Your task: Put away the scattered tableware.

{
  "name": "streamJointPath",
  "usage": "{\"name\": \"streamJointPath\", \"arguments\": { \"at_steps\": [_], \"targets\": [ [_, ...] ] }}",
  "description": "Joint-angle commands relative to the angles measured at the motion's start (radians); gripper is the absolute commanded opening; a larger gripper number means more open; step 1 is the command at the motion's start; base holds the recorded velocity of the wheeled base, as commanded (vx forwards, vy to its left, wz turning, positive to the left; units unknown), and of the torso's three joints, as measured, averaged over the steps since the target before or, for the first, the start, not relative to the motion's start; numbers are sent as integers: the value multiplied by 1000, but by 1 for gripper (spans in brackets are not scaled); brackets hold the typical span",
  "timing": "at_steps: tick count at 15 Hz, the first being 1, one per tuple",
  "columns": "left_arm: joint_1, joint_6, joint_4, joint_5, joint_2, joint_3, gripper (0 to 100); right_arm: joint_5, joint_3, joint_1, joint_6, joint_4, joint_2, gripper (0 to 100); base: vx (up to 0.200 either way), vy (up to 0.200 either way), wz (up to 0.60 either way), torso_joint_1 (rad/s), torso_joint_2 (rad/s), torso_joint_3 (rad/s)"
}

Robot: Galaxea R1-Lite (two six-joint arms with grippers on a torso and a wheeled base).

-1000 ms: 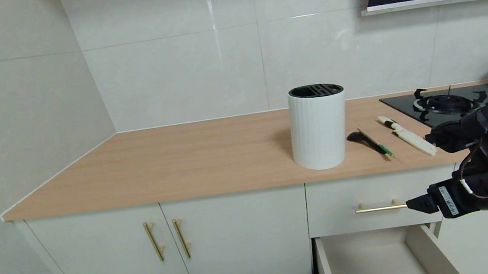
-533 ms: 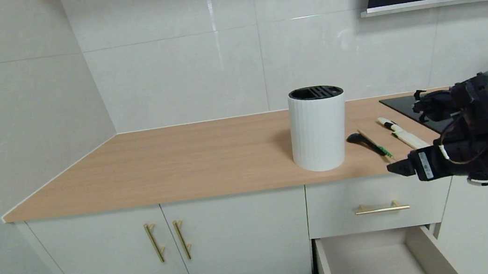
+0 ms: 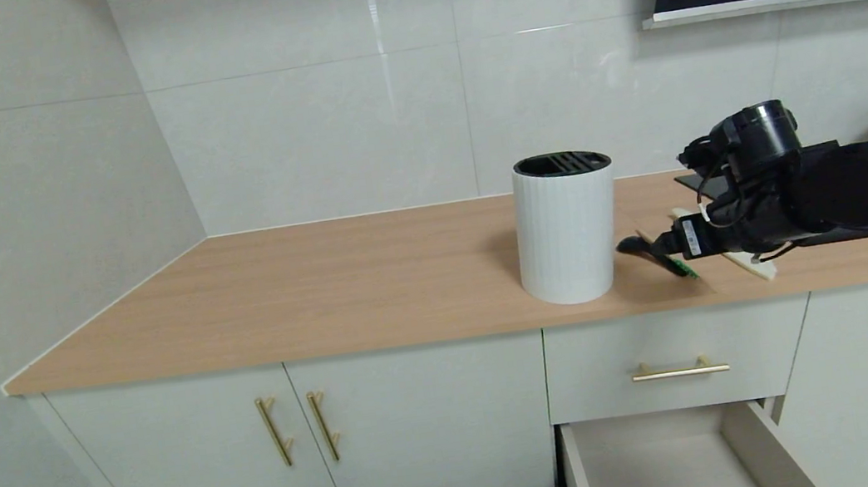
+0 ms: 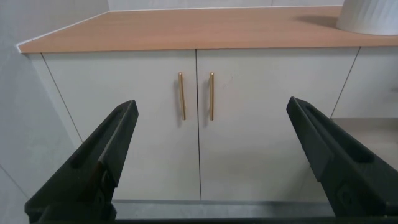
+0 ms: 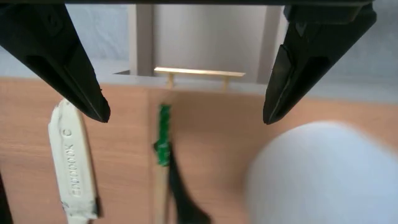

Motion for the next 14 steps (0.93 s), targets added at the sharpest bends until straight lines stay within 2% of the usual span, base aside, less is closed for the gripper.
{"name": "streamJointPath", "arguments": {
  "at_steps": [1,5,14],
  "targets": [
    [1,-1,0,0,0,0,100,19,-30,-33,-20,2,86,100,0,0,0,0,0,0],
    [1,-1,0,0,0,0,100,36,-67,-70,-32,8,147,100,0,0,0,0,0,0],
    [1,-1,0,0,0,0,100,36,-80,-72,-32,10,179,100,0,0,0,0,0,0]
  ]
}}
